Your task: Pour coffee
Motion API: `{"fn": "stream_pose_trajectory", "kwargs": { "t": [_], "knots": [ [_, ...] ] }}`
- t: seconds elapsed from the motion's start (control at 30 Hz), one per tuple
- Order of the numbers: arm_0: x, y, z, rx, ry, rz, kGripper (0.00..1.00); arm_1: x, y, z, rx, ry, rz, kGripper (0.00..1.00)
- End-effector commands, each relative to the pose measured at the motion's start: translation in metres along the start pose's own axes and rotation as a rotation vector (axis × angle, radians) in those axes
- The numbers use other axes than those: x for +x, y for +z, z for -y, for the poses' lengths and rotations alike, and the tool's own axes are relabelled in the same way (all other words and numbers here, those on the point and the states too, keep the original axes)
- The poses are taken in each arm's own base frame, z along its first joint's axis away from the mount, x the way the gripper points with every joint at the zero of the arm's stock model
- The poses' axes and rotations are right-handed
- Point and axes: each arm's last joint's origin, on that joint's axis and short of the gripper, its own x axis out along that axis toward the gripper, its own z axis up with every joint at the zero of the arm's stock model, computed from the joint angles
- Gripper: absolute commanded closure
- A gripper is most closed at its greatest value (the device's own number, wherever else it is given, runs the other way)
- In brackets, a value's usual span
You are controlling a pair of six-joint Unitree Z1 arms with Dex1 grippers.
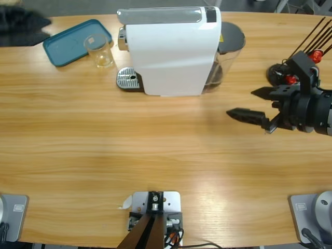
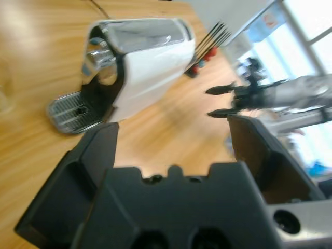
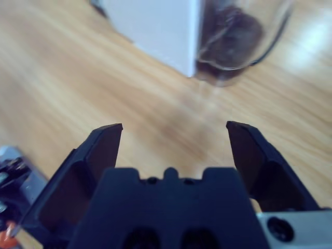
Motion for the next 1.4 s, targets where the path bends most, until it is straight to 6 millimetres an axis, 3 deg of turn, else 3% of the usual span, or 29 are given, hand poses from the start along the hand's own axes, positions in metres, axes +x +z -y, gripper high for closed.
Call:
{"fn": "stream_pose_trajectory", "kwargs": {
  "t": [0.03, 0.23, 0.4, 0.83, 1.17, 1.4],
  "knots": [
    [0.034, 0.023, -0.060, -0.223, -0.109, -0.069, 0.105, -0.010, 0.017, 0.001, 0.001, -0.116, -0.032, 0.105],
    [0.054, 0.034, -0.098, -0.298, -0.153, -0.064, 0.191, -0.007, 0.015, 0.003, 0.024, -0.154, -0.088, 0.110],
    [0.072, 0.040, -0.112, -0.323, -0.262, -0.081, 0.271, -0.004, 0.015, 0.003, 0.032, -0.161, -0.095, 0.105],
    [0.106, 0.030, -0.149, -0.377, -0.349, -0.160, 0.248, -0.001, 0.014, 0.003, 0.033, -0.166, -0.097, 0.105],
    [0.115, 0.052, -0.153, -0.374, -0.357, -0.132, 0.251, 0.000, 0.013, 0.003, 0.032, -0.168, -0.099, 0.105],
    [0.118, 0.052, -0.156, -0.436, -0.348, -0.136, 0.253, 0.000, 0.014, 0.003, 0.032, -0.169, -0.097, 0.105]
  ]
}}
